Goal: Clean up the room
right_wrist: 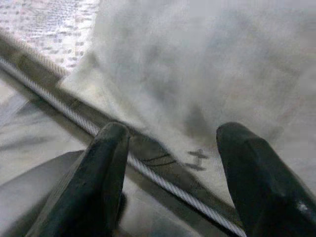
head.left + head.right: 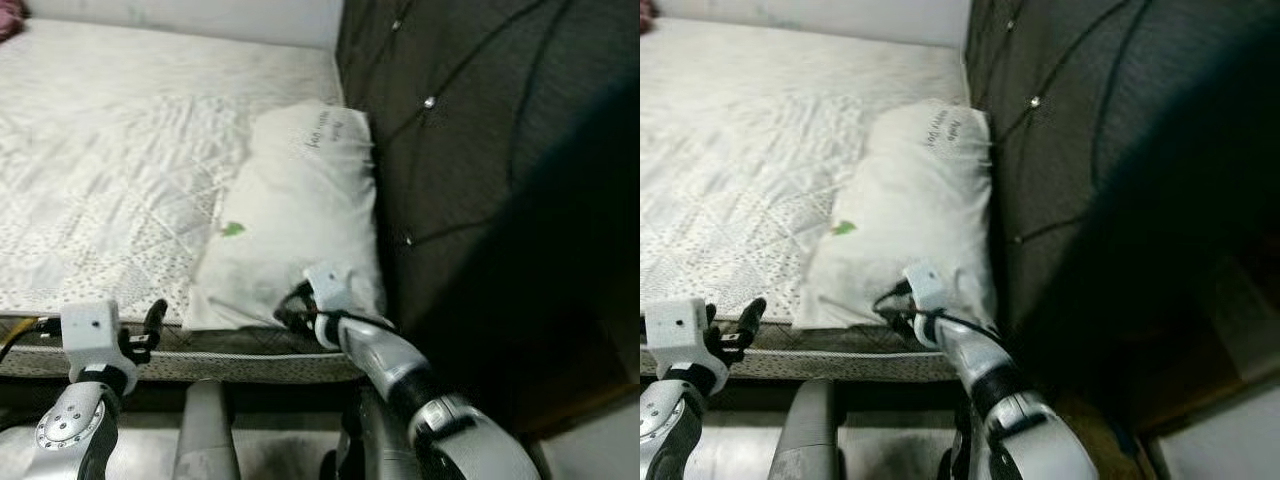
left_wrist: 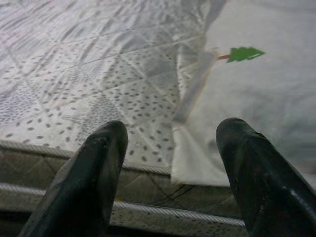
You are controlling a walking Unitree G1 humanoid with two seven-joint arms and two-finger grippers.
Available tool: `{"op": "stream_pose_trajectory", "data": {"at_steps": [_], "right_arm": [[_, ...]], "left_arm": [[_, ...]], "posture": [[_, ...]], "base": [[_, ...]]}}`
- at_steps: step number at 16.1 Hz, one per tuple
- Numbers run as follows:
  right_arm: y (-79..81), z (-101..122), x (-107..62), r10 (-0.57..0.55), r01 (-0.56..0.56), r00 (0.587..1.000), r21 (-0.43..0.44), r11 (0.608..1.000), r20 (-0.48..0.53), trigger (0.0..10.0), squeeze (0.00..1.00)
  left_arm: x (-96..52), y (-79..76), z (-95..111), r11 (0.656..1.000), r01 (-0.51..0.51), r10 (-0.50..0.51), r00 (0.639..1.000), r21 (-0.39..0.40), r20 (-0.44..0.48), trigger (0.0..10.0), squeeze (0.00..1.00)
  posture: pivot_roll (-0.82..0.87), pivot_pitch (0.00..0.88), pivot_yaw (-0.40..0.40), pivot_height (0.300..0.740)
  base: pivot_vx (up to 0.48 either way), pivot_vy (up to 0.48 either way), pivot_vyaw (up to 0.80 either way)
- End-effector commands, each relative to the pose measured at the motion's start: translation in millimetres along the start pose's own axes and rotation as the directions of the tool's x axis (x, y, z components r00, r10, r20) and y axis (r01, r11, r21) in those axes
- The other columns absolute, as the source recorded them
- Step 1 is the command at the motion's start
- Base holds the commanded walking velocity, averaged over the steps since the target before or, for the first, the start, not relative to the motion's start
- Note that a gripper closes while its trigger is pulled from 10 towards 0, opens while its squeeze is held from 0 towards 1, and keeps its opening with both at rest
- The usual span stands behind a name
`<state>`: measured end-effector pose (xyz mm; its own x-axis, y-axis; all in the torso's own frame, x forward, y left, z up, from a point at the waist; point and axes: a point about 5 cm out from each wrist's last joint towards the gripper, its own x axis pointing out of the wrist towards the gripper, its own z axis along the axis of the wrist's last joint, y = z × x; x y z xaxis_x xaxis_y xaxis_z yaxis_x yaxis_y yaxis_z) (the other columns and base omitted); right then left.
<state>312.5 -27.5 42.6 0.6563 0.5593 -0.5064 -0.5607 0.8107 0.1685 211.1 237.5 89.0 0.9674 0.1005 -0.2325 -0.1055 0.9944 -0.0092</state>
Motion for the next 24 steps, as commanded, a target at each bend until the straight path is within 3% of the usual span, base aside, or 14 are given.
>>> {"op": "stream_pose_trajectory", "data": {"at_steps": [1,3,5,6,7,11,14,16,19,22,23,24], "right_arm": [[-9.9,-2.2,-0.4,-0.084,0.085,0.996,0.035,0.996,-0.018,10.0,0.00],[-25.2,12.5,-0.6,-0.214,0.213,0.977,0.169,0.962,-0.011,10.0,0.00],[-48.0,23.3,-7.2,-0.352,0.344,0.935,0.313,0.885,-0.032,10.0,0.00],[-56.4,26.2,-10.3,-0.398,0.388,0.917,0.335,0.859,-0.042,10.0,0.00],[-72.8,35.6,-17.6,-0.464,0.442,0.885,0.393,0.806,-0.045,10.0,0.00],[-96.9,65.7,-31.2,-0.549,0.474,0.836,0.484,0.736,0.017,10.0,0.00],[-126.9,103.3,-55.9,-0.651,0.521,0.747,0.491,0.698,0.134,10.0,0.00],[-133.1,116.5,-63.2,-0.647,0.507,0.739,0.478,0.717,0.187,10.0,0.00],[-142.2,123.1,-72.9,-0.563,0.460,0.783,0.363,0.811,0.266,10.0,0.00],[-147.2,94.1,-75.5,-0.465,0.409,0.860,0.260,0.875,0.210,10.0,0.00],[-149.3,78.2,-80.0,-0.435,0.388,0.882,0.247,0.888,0.180,10.0,0.00],[-149.3,59.3,-94.7,-0.426,0.384,0.890,0.236,0.892,0.164,10.0,0.00]], "left_arm": [[-2.0,1.5,0.1,1.000,-0.009,0.009,1.000,0.004,-0.010,10.0,0.00],[-1.8,3.3,1.8,1.000,-0.016,0.016,1.000,0.006,-0.010,10.0,0.00],[-1.6,3.9,2.6,1.000,-0.021,0.021,1.000,0.006,-0.009,10.0,0.00],[-1.3,3.4,3.0,1.000,-0.023,0.024,1.000,0.006,-0.009,10.0,0.00],[-2.8,3.7,3.0,0.999,-0.033,0.033,0.999,0.003,-0.007,10.0,0.00],[-3.6,6.2,3.9,0.998,-0.059,0.059,0.998,-0.001,0.000,10.0,0.00],[-3.5,11.3,6.9,0.996,-0.089,0.089,0.996,0.001,0.014,10.0,0.00],[-1.0,11.2,7.8,0.996,-0.093,0.093,0.995,-0.001,0.022,10.0,0.00],[21.8,-4.8,12.6,0.998,-0.052,0.054,0.997,-0.037,0.062,10.0,0.00],[44.1,-27.7,17.3,0.997,0.029,-0.023,0.996,-0.068,0.086,10.0,0.00],[50.2,-39.6,20.0,0.994,0.076,-0.068,0.993,-0.080,0.098,10.0,0.00],[56.3,-55.2,27.2,0.985,0.141,-0.128,0.983,-0.095,0.132,10.0,0.00]], "posture": [[0.17,0.143,-0.115,0.605],[0.18,0.142,-0.120,0.605],[0.19,0.141,-0.126,0.605],[0.19,0.143,-0.131,0.605],[0.19,0.142,-0.141,0.605],[0.20,0.143,-0.158,0.605],[0.21,0.125,-0.165,0.605],[0.21,0.112,-0.166,0.605],[0.13,0.029,-0.166,0.605],[0.04,0.000,-0.134,0.605],[0.00,0.000,-0.112,0.605],[-0.03,0.000,-0.088,0.605]], "base": [[0.000,0.000,0.00],[0.000,0.000,0.00],[0.000,0.000,0.00],[0.000,0.000,0.00],[0.000,0.000,0.00],[0.000,0.000,0.00],[0.000,0.000,0.00],[0.000,0.000,0.00],[0.000,0.000,0.00],[0.000,0.000,0.00],[0.000,0.000,0.00],[0.000,0.000,0.00]]}}
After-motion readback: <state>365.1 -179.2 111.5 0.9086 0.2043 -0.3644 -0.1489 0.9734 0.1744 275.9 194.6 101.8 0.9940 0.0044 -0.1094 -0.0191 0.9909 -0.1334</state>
